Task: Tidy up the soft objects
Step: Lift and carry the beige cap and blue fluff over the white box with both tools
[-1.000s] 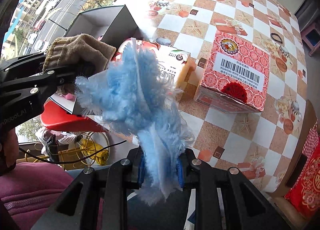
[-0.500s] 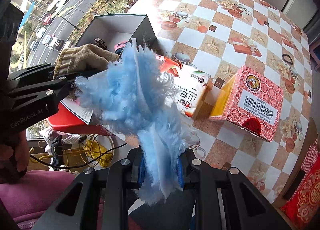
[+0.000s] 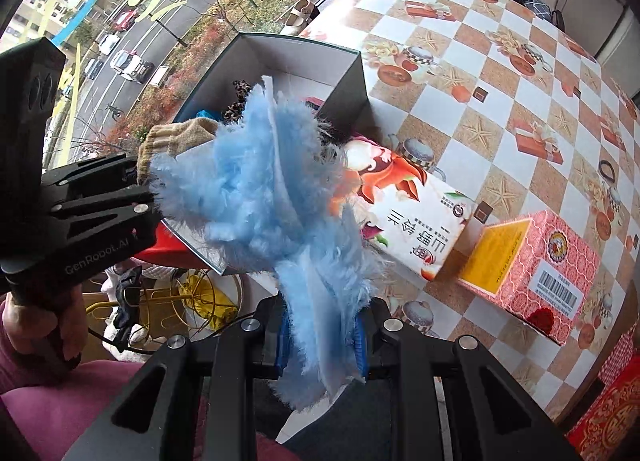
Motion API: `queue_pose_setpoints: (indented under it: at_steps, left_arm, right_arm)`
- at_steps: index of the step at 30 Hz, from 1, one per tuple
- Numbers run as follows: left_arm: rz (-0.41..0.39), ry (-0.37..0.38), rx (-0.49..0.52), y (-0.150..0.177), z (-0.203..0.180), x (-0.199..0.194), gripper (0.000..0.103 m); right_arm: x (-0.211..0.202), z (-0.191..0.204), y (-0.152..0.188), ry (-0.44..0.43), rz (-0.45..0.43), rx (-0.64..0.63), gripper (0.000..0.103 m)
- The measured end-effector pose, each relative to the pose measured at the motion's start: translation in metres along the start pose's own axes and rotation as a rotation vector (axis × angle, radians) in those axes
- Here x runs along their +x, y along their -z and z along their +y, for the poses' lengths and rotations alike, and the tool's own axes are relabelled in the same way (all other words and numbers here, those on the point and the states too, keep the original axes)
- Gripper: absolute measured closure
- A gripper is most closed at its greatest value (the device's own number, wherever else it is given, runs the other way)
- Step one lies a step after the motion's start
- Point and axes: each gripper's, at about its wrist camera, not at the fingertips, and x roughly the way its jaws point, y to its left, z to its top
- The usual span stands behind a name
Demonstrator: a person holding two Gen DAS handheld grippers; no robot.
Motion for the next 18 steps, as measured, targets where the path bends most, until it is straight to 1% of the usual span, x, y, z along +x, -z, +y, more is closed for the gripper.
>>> queue_pose_setpoints:
  at_steps: [8, 18]
  left_arm:
    - [-0.017, -0.013, -0.050, 0.002, 0.017, -0.004, 0.074]
    - [-0.020, -0.031, -0.125, 0.008, 0.041, -0.002, 0.074]
  right_arm:
    - [0.007, 0.029, -0.020, -0.019, 0.010, -0.090, 0.077]
    - [0.015, 0.038, -0.036, -0.012, 0.038, -0.140, 0.077]
